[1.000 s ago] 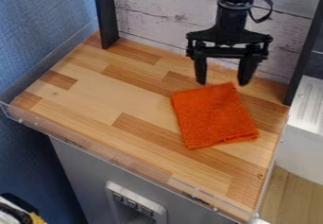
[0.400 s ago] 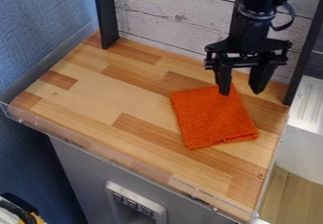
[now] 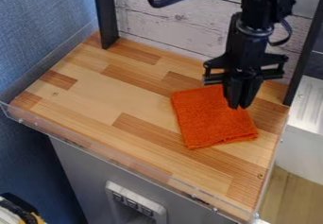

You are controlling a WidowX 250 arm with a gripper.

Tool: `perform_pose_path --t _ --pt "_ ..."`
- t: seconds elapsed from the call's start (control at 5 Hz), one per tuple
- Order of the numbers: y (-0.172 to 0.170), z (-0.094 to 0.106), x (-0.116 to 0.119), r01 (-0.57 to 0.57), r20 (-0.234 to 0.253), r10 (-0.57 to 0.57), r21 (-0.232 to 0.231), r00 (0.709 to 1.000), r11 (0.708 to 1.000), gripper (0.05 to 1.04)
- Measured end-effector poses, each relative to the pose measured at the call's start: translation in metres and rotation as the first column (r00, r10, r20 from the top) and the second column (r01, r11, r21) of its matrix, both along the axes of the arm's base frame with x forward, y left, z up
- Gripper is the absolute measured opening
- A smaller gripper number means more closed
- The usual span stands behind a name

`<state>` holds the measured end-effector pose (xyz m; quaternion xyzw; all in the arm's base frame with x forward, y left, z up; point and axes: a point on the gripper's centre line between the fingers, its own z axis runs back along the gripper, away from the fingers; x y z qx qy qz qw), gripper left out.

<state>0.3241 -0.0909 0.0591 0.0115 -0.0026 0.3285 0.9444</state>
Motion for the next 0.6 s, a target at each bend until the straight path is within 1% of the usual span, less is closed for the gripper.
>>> perform_pose_path --t 0.2,0.6 --pt "0.0 -0.011 -0.008 -0.001 -0.009 0.001 0.001 1.0 1.0 0.066" --pt "0.002 -0.027 -0.011 0.015 -0.005 -0.015 -0.028 1.0 1.0 0.059"
